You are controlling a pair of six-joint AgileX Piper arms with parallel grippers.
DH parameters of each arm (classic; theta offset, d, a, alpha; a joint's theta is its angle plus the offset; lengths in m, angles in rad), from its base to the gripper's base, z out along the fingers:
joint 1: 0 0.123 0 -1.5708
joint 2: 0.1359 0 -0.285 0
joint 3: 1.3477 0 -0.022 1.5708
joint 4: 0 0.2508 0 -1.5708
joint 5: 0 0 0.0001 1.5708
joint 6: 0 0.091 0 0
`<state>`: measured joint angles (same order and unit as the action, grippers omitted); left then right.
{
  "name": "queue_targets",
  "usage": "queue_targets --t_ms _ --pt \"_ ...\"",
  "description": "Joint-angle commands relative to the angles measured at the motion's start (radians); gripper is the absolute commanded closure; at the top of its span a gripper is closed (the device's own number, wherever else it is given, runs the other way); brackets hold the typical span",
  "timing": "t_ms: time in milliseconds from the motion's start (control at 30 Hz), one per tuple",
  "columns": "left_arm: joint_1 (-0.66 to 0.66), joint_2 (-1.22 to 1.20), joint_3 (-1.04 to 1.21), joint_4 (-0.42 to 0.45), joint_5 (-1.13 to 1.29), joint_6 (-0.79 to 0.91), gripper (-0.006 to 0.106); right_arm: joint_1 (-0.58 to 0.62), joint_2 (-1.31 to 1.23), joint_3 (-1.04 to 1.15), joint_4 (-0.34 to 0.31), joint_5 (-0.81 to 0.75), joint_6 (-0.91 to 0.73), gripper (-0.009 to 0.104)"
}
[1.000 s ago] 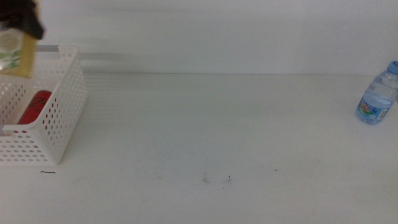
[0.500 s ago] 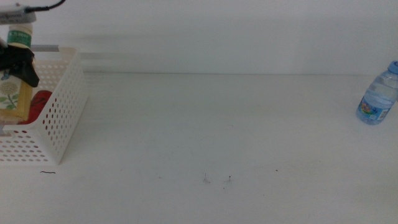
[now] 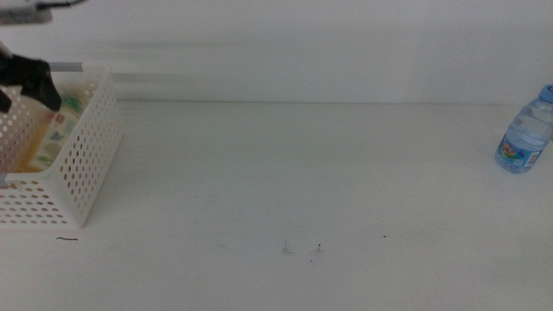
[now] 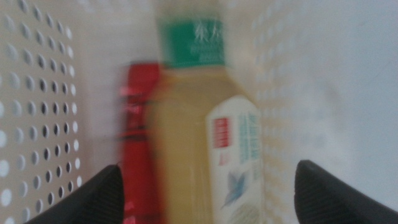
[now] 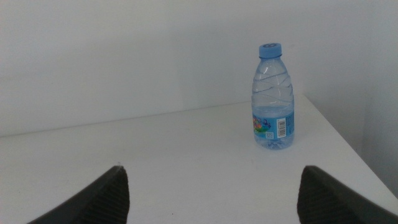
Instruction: Use arms to grab the bottles and put them into the dustbin to the left of the table.
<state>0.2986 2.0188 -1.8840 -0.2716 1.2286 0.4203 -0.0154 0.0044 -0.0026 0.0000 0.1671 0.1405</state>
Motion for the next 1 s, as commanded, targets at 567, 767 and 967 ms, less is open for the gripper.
queue_targets --t_ms 567,767,967 --pt "-0.341 -0.723 0.535 -0.222 -0.384 0.139 0.007 -0.006 -0.004 0.003 -0.008 -0.008 -0.006 0.004" --pt "-0.473 -0.92 0.701 -0.338 -0.39 0.234 0.007 -0.006 -0.004 0.003 -0.008 -0.008 -0.006 0.004" --pt "-0.578 -1.108 0.841 -0.302 -0.431 0.207 0.007 -0.006 -0.004 0.003 -0.008 -0.008 -0.006 0.004"
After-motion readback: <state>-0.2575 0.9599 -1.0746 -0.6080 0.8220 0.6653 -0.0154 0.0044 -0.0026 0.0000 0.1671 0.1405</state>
